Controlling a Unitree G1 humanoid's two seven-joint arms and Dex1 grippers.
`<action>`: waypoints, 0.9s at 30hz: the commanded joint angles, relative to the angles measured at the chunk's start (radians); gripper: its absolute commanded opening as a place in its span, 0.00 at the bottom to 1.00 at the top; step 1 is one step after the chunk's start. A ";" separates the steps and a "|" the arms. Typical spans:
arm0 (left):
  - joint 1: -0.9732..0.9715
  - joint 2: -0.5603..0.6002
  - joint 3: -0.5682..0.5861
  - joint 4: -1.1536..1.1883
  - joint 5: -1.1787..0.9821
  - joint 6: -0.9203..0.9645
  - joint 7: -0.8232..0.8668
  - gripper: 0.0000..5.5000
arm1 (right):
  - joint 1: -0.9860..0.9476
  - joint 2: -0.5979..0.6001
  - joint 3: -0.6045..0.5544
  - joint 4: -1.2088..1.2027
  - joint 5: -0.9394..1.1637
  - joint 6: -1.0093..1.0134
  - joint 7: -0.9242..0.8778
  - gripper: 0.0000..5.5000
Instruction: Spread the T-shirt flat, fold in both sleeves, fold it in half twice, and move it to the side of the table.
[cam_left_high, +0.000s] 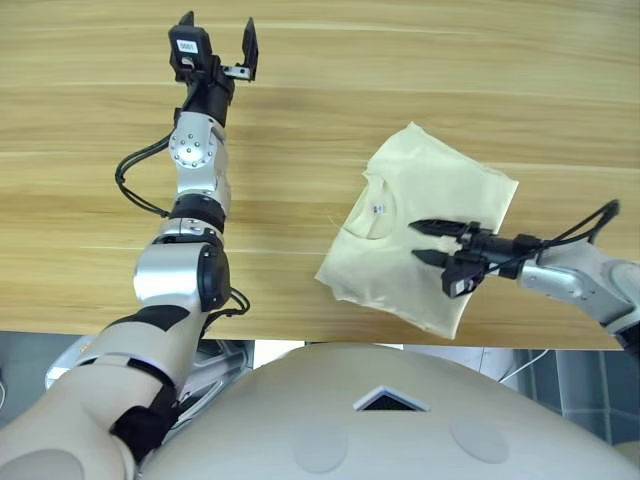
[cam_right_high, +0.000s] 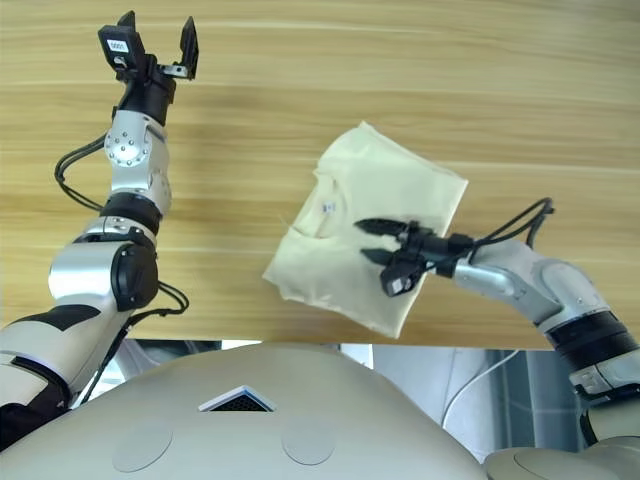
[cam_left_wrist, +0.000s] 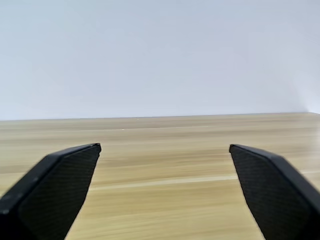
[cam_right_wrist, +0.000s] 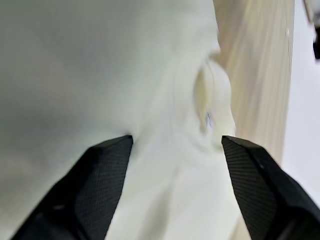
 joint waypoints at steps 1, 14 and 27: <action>0.005 0.022 -0.015 -0.007 0.024 -0.010 -0.007 0.87 | -0.021 0.101 -0.143 0.003 -0.005 0.077 -0.154 0.60; 0.199 0.082 -0.091 -0.089 0.104 -0.178 -0.068 0.87 | 0.042 0.232 -0.382 0.143 0.118 0.130 -0.208 0.60; 0.216 0.006 -0.132 -0.125 0.103 -0.181 -0.089 0.87 | -0.631 0.541 0.021 0.780 -0.221 0.207 -0.302 0.60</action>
